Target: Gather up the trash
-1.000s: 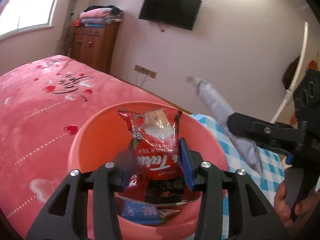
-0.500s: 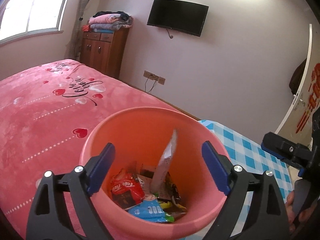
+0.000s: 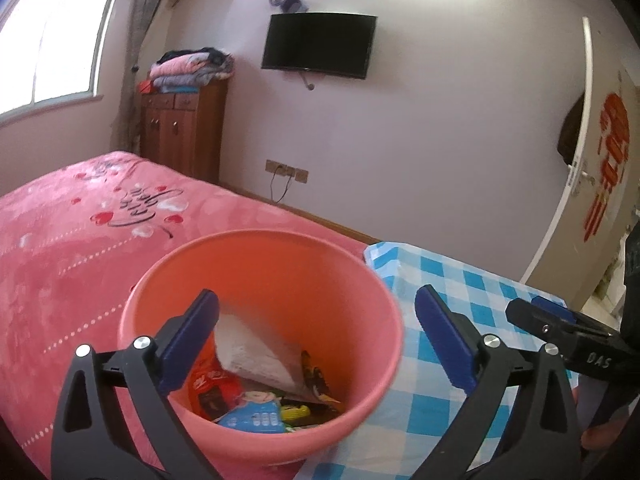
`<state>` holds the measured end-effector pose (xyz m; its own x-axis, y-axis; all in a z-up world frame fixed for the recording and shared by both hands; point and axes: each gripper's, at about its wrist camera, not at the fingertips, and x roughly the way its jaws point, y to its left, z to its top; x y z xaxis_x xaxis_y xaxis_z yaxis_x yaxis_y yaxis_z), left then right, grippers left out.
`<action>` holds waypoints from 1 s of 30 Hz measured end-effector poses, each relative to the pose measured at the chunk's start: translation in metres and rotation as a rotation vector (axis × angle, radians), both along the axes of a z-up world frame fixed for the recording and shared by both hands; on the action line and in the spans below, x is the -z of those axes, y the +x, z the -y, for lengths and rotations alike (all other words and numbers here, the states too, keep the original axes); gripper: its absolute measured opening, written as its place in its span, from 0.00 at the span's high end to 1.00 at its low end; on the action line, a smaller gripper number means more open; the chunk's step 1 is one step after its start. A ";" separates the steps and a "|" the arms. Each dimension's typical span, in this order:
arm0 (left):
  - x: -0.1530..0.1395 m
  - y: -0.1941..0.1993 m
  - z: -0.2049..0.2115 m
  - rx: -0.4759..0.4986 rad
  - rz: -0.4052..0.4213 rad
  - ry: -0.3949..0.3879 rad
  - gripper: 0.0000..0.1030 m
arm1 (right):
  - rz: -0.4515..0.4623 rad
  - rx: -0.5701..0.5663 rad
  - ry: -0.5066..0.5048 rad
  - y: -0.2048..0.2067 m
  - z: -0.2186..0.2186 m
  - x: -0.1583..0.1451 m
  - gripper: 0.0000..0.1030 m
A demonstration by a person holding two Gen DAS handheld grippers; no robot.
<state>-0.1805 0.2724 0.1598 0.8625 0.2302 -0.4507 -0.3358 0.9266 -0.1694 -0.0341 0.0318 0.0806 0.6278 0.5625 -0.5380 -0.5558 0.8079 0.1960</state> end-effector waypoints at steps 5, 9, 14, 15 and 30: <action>-0.002 0.003 0.026 0.055 0.001 0.035 0.04 | 0.039 0.065 -0.039 -0.007 0.023 0.004 0.11; -0.001 0.008 0.048 0.102 -0.009 0.046 0.04 | 0.071 0.117 -0.068 -0.015 0.044 0.006 0.11; 0.000 0.013 0.079 0.164 -0.012 0.057 0.04 | 0.091 0.181 -0.085 -0.022 0.073 0.009 0.11; 0.000 0.014 0.086 0.178 -0.013 0.063 0.04 | 0.100 0.200 -0.091 -0.024 0.081 0.010 0.11; 0.016 0.030 0.183 0.355 -0.049 0.101 0.04 | 0.149 0.409 -0.130 -0.050 0.179 0.025 0.11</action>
